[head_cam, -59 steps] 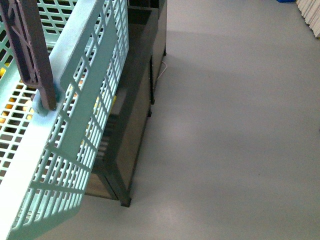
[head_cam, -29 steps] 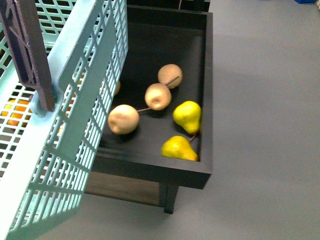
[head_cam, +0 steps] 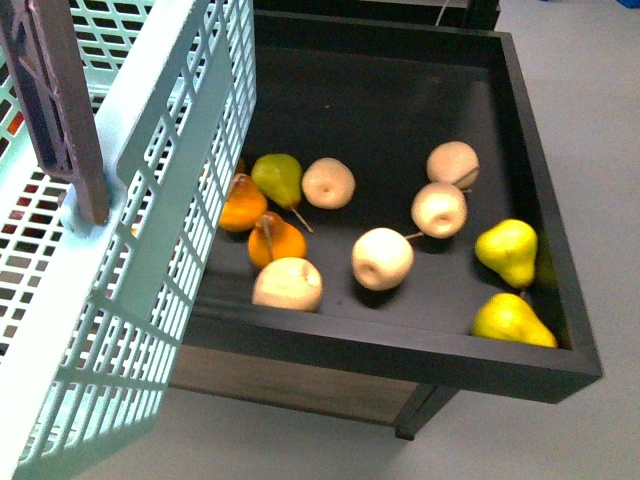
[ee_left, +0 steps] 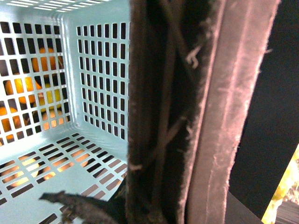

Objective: Pick mango and avocado into basket

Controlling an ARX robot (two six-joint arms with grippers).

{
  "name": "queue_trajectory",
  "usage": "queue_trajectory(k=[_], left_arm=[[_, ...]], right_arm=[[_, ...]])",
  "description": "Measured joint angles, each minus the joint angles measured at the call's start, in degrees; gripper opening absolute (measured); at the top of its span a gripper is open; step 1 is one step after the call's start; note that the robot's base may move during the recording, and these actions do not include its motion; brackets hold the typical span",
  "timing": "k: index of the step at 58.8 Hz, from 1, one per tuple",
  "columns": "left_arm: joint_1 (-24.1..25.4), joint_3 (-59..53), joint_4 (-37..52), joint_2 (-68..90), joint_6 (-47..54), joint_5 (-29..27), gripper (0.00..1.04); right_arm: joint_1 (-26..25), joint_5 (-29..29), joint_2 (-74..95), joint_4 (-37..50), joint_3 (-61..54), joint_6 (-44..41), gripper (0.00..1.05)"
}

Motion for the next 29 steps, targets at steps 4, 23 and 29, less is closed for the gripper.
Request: queue_trajectory(k=[4,23,29], left_arm=[[0.00,0.00,0.00,-0.04,0.04,-0.02,0.16],[0.00,0.00,0.00,-0.02,0.07,-0.09,0.16],[0.00,0.00,0.00,-0.02,0.02,0.20,0.16]], right_arm=[[0.00,0.11,-0.04,0.00,0.00,0.00,0.96],[0.00,-0.04,-0.04,0.02,0.00,0.00,0.96],[-0.02,-0.02,-0.04,0.02,0.00,-0.02,0.96]])
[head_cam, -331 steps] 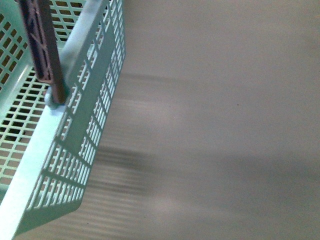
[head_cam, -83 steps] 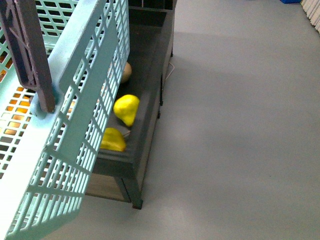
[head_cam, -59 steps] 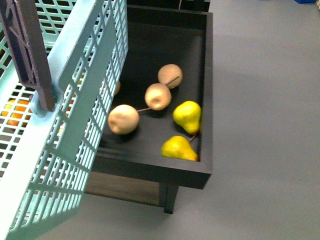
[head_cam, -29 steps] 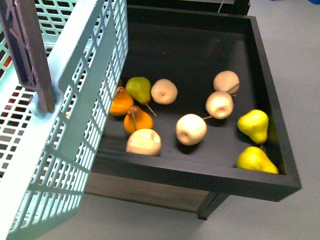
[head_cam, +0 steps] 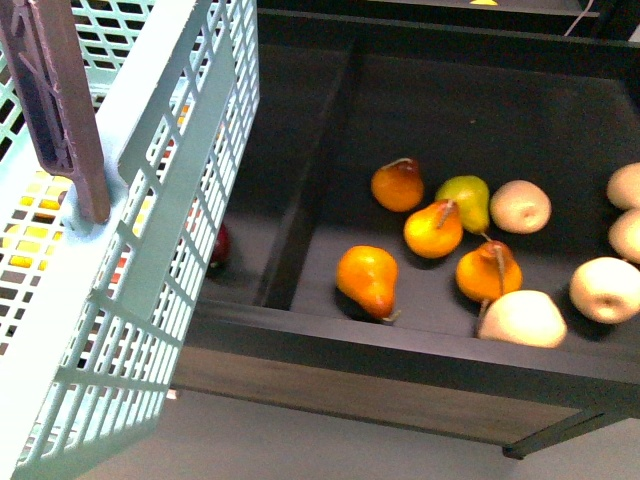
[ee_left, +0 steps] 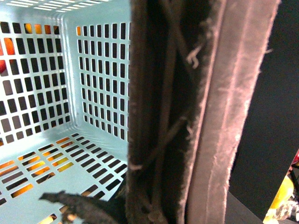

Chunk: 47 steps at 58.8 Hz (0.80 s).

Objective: Pick mango and avocado into basket

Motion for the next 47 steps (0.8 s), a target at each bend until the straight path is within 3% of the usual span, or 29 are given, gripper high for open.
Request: queue_trajectory(k=[47], left_arm=[[0.04,0.00,0.00,0.02,0.04,-0.26,0.16]], right_arm=[[0.00,-0.04,0.00,0.00,0.00,0.00,0.96]])
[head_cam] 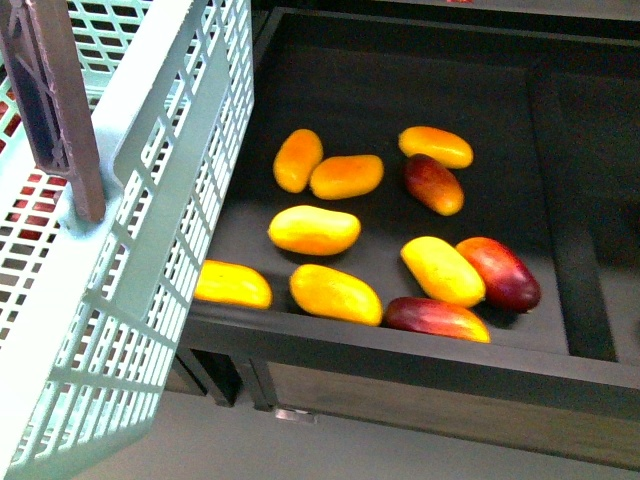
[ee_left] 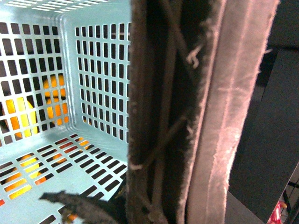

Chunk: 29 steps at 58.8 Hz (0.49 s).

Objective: Pick mango and avocado into basket

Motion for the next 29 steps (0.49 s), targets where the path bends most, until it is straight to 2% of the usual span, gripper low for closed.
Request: queue_trajectory(k=[29], left_arm=[[0.00,-0.04,0.00,0.00,0.00,0.28,0.16]], right_arm=[[0.02,0.09,0.00,0.02,0.00,0.00,0.96]])
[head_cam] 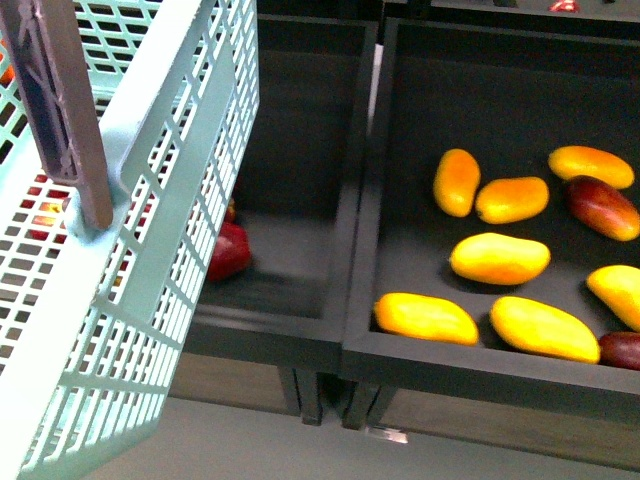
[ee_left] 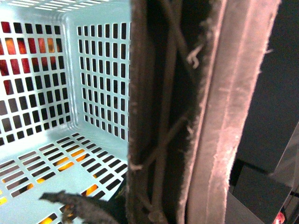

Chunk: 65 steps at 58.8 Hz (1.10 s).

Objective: Pick mango and avocado into basket

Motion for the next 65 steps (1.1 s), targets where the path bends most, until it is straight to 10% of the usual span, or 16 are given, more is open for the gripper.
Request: queue_trajectory(k=[36,65], left_arm=[[0.59,0.00,0.00,-0.02,1.03,-1.79,0.16],[-7.96,22.29,-4.42,25.73,27.28,11.78,0.16]], right_arm=[[-0.07,-0.39,0.00,-0.02,-0.02,0.00,0.96],[-0.07,-0.11,0.00,-0.02,-0.02,0.00,0.96]])
